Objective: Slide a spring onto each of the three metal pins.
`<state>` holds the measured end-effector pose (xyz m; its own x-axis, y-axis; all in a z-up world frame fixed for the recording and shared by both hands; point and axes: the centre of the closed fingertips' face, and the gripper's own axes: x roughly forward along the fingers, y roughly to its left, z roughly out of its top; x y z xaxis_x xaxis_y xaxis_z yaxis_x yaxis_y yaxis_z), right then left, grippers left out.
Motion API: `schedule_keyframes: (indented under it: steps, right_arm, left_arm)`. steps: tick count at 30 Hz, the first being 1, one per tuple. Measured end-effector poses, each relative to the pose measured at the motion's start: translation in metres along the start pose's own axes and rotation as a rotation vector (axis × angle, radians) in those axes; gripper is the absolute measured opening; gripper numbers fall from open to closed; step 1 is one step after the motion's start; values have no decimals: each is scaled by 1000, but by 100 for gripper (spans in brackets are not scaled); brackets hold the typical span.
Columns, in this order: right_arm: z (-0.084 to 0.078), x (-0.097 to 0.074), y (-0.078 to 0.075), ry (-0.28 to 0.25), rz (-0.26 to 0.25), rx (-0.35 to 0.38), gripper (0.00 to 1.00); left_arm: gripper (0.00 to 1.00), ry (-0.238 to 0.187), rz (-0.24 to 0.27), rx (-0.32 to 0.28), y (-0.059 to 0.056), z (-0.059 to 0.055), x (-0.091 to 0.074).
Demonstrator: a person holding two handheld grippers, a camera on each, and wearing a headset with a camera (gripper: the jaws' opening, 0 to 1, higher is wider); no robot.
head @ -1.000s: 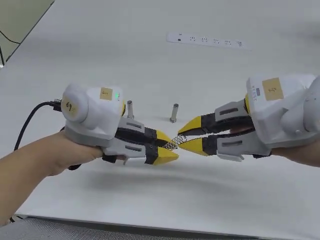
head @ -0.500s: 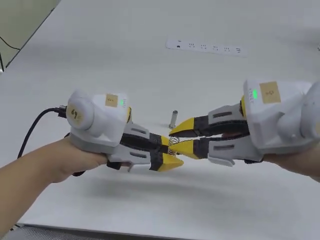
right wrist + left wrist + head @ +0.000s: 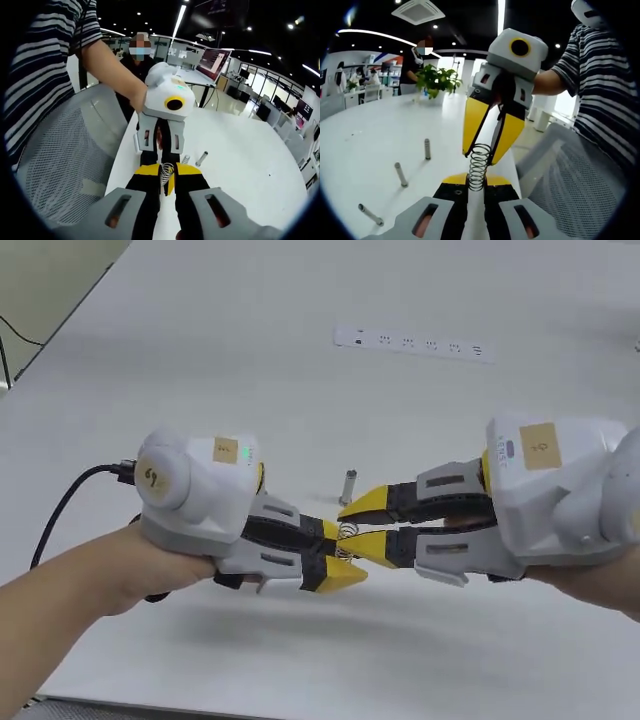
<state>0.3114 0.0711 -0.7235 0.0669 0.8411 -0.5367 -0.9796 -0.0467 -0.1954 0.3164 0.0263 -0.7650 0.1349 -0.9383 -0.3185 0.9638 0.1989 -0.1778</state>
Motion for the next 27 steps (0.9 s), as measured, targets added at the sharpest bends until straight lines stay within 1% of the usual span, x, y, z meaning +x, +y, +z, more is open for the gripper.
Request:
schedule_keyframes:
  steps: [11,14,16,19,24,27]
  right_arm:
    - [1,1,1,10,-5,-16,7]
    - [1,1,0,12,-11,-23,7]
    - [2,1,-1,12,-13,-23,7]
    - [2,0,-3,16,-17,-29,7]
    - [0,-1,-6,29,-26,-41,7]
    - [-2,0,-7,38,-30,-49,7]
  left_arm:
    - [4,-8,17,-47,2,-1,-5]
    - [7,-7,18,-68,2,-1,-6]
    - [8,2,24,-56,2,-3,-6]
    - [9,0,32,-67,3,-4,-8]
    - [11,16,46,-81,4,-10,-15]
    - [16,22,60,-99,6,-14,-20]
